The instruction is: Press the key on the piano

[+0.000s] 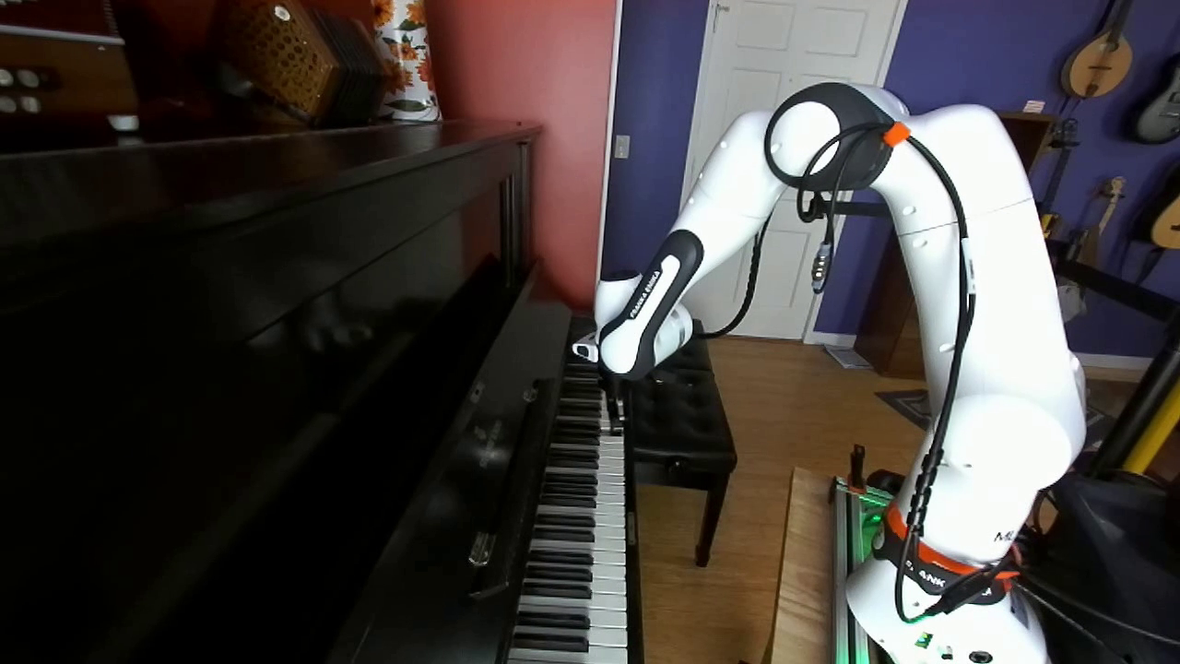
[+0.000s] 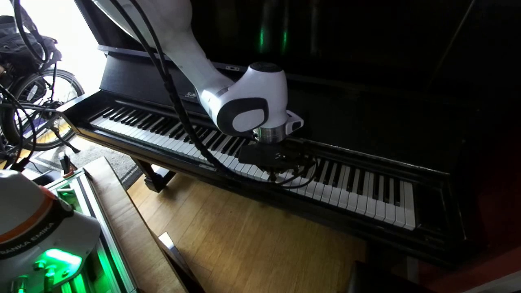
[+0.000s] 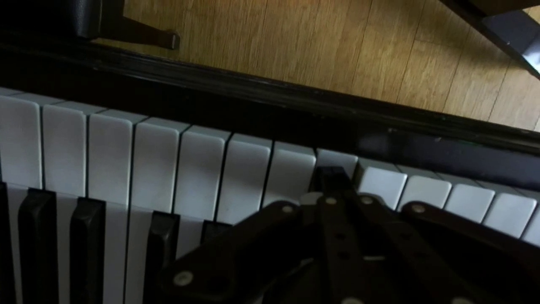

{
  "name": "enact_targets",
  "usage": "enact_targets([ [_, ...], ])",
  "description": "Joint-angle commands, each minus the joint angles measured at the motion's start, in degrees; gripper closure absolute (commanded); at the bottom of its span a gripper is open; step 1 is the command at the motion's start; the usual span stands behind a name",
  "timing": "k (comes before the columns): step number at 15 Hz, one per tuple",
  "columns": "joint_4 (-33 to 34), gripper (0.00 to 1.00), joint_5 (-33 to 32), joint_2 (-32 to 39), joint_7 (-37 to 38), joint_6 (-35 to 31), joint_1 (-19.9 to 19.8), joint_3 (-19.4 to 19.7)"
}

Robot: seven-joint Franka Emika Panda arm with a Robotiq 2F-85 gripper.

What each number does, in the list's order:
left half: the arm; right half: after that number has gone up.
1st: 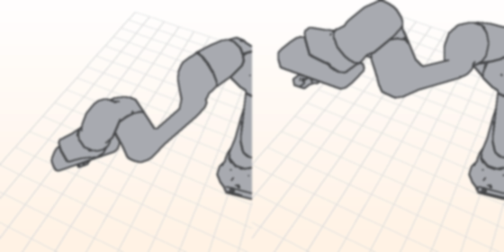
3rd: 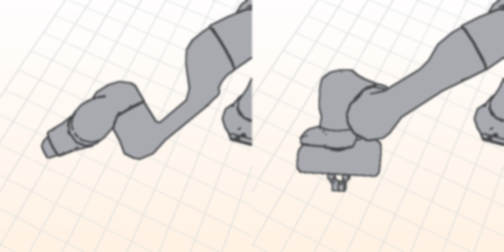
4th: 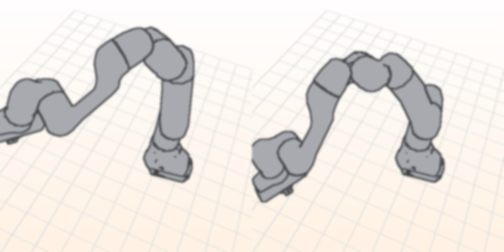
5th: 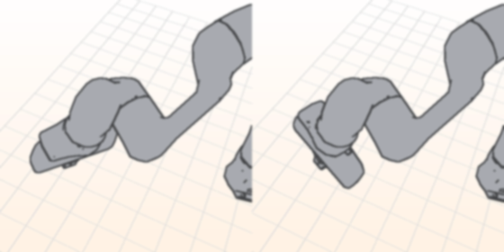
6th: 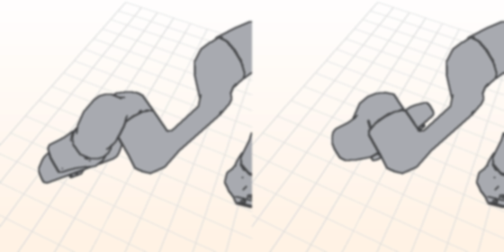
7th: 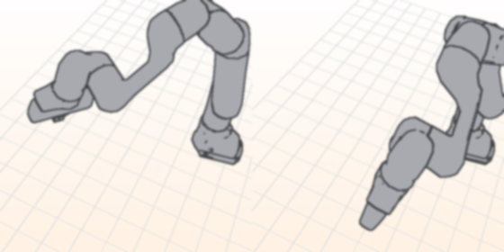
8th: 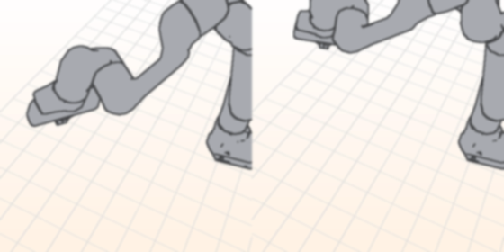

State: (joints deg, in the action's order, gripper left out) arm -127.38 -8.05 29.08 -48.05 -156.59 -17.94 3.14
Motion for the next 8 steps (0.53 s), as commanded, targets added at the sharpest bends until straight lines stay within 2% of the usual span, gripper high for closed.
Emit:
enact_targets([
  [1,0.83,1.00,0.23,1.75,-1.19,-0.49,-1.41,-0.96],
  [8,0.51,1.00,0.11,0.95,-1.01,-0.76,-1.33,-0.84],
])
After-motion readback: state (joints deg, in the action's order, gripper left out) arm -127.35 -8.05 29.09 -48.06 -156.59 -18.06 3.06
